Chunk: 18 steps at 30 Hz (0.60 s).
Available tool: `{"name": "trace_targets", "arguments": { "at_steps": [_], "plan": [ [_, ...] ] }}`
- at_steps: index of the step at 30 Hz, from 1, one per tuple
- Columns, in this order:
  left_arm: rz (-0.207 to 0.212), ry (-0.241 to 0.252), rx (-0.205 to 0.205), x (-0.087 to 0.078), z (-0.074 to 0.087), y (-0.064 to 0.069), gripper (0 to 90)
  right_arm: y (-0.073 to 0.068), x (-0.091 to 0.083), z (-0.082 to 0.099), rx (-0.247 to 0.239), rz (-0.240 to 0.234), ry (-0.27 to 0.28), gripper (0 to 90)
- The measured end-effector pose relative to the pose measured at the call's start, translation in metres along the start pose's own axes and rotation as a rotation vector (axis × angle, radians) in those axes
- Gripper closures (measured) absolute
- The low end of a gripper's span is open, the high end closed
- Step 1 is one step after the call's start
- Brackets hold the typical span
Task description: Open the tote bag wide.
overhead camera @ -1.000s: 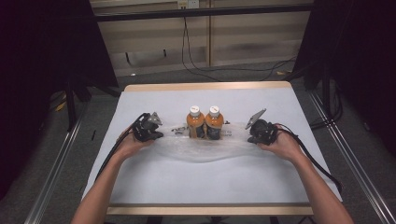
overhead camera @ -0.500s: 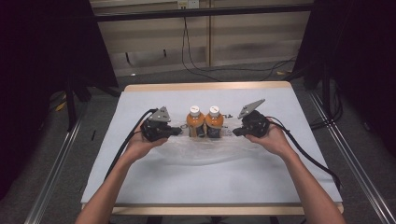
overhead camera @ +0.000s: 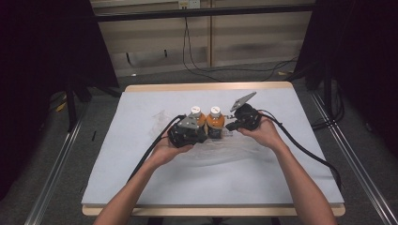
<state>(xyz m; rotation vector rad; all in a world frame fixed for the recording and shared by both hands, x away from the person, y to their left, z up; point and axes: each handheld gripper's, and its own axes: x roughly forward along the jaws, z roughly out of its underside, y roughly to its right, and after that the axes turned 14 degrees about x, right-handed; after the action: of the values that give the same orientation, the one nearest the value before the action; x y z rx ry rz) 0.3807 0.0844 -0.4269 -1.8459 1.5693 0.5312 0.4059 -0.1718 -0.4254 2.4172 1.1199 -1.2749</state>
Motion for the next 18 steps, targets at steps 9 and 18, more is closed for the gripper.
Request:
{"name": "trace_targets", "arguments": {
  "at_steps": [9, 18],
  "plan": [
    [-0.017, -0.056, -0.032, 0.026, 0.008, 0.008, 89.8, 0.006, 0.027, 0.002, 0.027, -0.029, -0.007, 90.0],
    [0.029, -0.149, 0.000, 0.040, 0.018, 0.025, 90.0, 0.020, 0.051, -0.002, 0.111, -0.034, -0.023, 90.0]
  ]
}}
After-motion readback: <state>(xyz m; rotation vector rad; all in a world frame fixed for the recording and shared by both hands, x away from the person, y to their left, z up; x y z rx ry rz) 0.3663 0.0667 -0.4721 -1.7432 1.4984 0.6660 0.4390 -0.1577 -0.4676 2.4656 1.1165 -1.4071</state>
